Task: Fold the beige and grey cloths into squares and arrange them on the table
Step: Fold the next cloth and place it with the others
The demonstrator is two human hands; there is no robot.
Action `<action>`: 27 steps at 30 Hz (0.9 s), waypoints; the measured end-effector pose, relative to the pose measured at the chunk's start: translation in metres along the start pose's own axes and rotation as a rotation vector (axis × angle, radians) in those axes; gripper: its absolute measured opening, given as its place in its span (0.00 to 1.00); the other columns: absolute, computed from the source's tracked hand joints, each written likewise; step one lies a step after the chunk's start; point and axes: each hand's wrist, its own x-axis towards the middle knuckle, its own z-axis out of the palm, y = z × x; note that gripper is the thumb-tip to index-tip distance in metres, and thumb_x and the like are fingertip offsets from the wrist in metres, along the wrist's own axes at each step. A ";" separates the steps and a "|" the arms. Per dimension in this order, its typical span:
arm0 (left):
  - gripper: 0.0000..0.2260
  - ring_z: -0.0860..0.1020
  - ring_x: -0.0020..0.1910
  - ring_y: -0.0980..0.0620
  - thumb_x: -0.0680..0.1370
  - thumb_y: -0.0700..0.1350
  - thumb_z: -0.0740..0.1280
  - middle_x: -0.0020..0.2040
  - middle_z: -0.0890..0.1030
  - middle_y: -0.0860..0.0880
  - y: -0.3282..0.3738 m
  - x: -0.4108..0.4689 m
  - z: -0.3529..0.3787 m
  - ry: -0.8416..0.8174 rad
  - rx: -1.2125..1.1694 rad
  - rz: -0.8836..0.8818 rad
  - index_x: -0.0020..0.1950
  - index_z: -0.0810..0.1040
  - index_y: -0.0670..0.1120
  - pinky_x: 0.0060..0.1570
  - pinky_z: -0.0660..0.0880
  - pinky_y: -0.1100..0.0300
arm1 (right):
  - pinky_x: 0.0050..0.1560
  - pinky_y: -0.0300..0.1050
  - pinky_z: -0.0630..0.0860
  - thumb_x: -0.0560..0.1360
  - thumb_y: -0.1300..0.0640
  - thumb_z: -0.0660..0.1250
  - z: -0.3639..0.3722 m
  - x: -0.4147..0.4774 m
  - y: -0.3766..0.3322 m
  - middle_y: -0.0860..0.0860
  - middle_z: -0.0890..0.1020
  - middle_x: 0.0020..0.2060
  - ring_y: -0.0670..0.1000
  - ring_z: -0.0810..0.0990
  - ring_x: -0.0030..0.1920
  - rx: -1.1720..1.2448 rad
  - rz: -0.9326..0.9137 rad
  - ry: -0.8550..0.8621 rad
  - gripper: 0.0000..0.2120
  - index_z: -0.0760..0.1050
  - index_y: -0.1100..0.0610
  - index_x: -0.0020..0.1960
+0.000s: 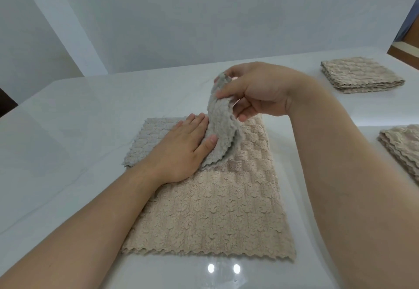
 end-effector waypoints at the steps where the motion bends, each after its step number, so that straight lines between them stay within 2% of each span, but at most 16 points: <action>1: 0.41 0.41 0.81 0.56 0.76 0.73 0.32 0.83 0.46 0.56 -0.002 0.001 0.001 0.011 -0.001 0.011 0.84 0.45 0.54 0.80 0.45 0.50 | 0.32 0.46 0.77 0.79 0.63 0.69 0.003 0.000 -0.001 0.57 0.83 0.36 0.54 0.81 0.29 0.025 -0.021 0.014 0.18 0.72 0.57 0.67; 3: 0.41 0.41 0.81 0.57 0.75 0.74 0.31 0.83 0.46 0.56 -0.007 0.002 0.004 0.020 -0.020 0.022 0.84 0.46 0.54 0.80 0.45 0.50 | 0.33 0.46 0.78 0.78 0.64 0.69 0.006 0.001 -0.001 0.56 0.83 0.36 0.54 0.81 0.28 0.060 -0.061 0.037 0.19 0.72 0.54 0.67; 5: 0.39 0.43 0.81 0.59 0.77 0.73 0.35 0.83 0.48 0.58 -0.006 0.003 -0.001 0.009 -0.128 0.012 0.83 0.48 0.55 0.80 0.46 0.51 | 0.34 0.47 0.78 0.79 0.64 0.68 0.007 0.002 -0.001 0.55 0.82 0.36 0.53 0.81 0.28 0.077 -0.089 0.061 0.17 0.74 0.54 0.66; 7: 0.33 0.55 0.79 0.62 0.80 0.71 0.44 0.81 0.59 0.60 -0.005 0.001 -0.008 0.019 -0.421 -0.057 0.82 0.58 0.58 0.80 0.52 0.53 | 0.35 0.47 0.77 0.79 0.64 0.66 0.009 0.003 -0.002 0.54 0.82 0.34 0.53 0.80 0.28 0.114 -0.105 0.086 0.15 0.76 0.55 0.64; 9: 0.30 0.68 0.74 0.62 0.79 0.71 0.53 0.74 0.71 0.61 -0.010 0.001 -0.015 0.102 -0.769 -0.153 0.76 0.71 0.57 0.77 0.60 0.53 | 0.35 0.46 0.76 0.79 0.64 0.66 0.013 0.005 -0.003 0.53 0.81 0.31 0.53 0.80 0.27 0.179 -0.110 0.111 0.13 0.77 0.57 0.63; 11: 0.28 0.75 0.70 0.55 0.79 0.68 0.58 0.69 0.79 0.54 -0.012 0.002 -0.021 0.258 -1.019 -0.184 0.70 0.78 0.52 0.74 0.65 0.48 | 0.35 0.46 0.78 0.80 0.63 0.67 0.021 0.007 -0.004 0.54 0.82 0.31 0.54 0.82 0.29 0.228 -0.103 0.125 0.11 0.77 0.58 0.62; 13: 0.24 0.80 0.64 0.48 0.81 0.62 0.59 0.62 0.83 0.47 -0.012 0.001 -0.030 0.404 -1.199 -0.196 0.63 0.83 0.47 0.69 0.70 0.45 | 0.37 0.48 0.81 0.80 0.61 0.68 0.033 0.012 -0.004 0.55 0.84 0.34 0.56 0.84 0.33 0.247 -0.101 0.120 0.11 0.76 0.58 0.61; 14: 0.24 0.81 0.62 0.45 0.81 0.61 0.59 0.60 0.84 0.44 -0.009 -0.001 -0.036 0.427 -1.265 -0.200 0.62 0.83 0.45 0.68 0.71 0.43 | 0.40 0.51 0.82 0.80 0.60 0.68 0.039 0.015 -0.003 0.55 0.85 0.35 0.58 0.85 0.35 0.250 -0.104 0.114 0.11 0.75 0.57 0.62; 16: 0.28 0.80 0.63 0.40 0.82 0.63 0.57 0.61 0.82 0.38 -0.005 -0.005 -0.043 0.373 -1.435 -0.200 0.64 0.81 0.41 0.67 0.72 0.43 | 0.51 0.57 0.82 0.81 0.55 0.68 0.051 0.020 0.000 0.54 0.86 0.38 0.59 0.87 0.40 0.220 -0.105 0.086 0.13 0.74 0.55 0.64; 18: 0.32 0.80 0.64 0.38 0.82 0.65 0.55 0.63 0.81 0.36 -0.005 -0.009 -0.048 0.284 -1.570 -0.258 0.66 0.80 0.40 0.67 0.74 0.44 | 0.57 0.57 0.81 0.81 0.48 0.67 0.060 0.023 0.003 0.54 0.88 0.43 0.58 0.88 0.45 0.153 -0.095 0.039 0.18 0.71 0.52 0.68; 20: 0.29 0.81 0.61 0.39 0.82 0.63 0.56 0.61 0.83 0.38 -0.006 -0.014 -0.051 0.228 -1.560 -0.330 0.64 0.81 0.42 0.63 0.77 0.46 | 0.59 0.56 0.80 0.81 0.44 0.65 0.063 0.025 0.007 0.55 0.88 0.46 0.56 0.88 0.46 0.129 -0.085 0.007 0.25 0.65 0.50 0.75; 22: 0.15 0.83 0.56 0.39 0.82 0.49 0.62 0.56 0.85 0.38 -0.011 -0.016 -0.054 0.189 -1.457 -0.357 0.59 0.83 0.41 0.56 0.79 0.49 | 0.60 0.56 0.80 0.82 0.44 0.65 0.062 0.025 0.009 0.55 0.88 0.47 0.56 0.88 0.47 0.151 -0.083 0.002 0.28 0.61 0.49 0.78; 23: 0.11 0.84 0.54 0.38 0.80 0.40 0.64 0.54 0.85 0.37 -0.014 -0.017 -0.056 0.188 -1.402 -0.376 0.58 0.83 0.40 0.53 0.80 0.50 | 0.59 0.56 0.80 0.82 0.45 0.65 0.060 0.025 0.009 0.55 0.88 0.48 0.56 0.88 0.47 0.162 -0.081 0.005 0.27 0.63 0.51 0.77; 24: 0.11 0.84 0.53 0.38 0.78 0.33 0.64 0.53 0.85 0.37 -0.019 -0.019 -0.057 0.190 -1.352 -0.402 0.57 0.82 0.38 0.50 0.82 0.51 | 0.58 0.54 0.82 0.82 0.46 0.65 0.058 0.025 0.009 0.55 0.88 0.47 0.56 0.88 0.47 0.163 -0.081 0.015 0.24 0.67 0.52 0.75; 26: 0.14 0.85 0.50 0.38 0.75 0.28 0.63 0.53 0.85 0.36 -0.027 -0.020 -0.058 0.191 -1.296 -0.466 0.57 0.81 0.37 0.46 0.83 0.51 | 0.46 0.49 0.83 0.82 0.50 0.67 0.054 0.026 0.010 0.54 0.88 0.46 0.54 0.87 0.41 0.114 -0.087 0.073 0.15 0.75 0.53 0.66; 27: 0.15 0.85 0.48 0.38 0.74 0.28 0.63 0.52 0.84 0.35 -0.029 -0.021 -0.060 0.197 -1.274 -0.501 0.58 0.81 0.37 0.45 0.83 0.50 | 0.39 0.46 0.81 0.81 0.51 0.68 0.052 0.028 0.012 0.54 0.88 0.45 0.51 0.85 0.37 0.039 -0.093 0.129 0.11 0.78 0.53 0.62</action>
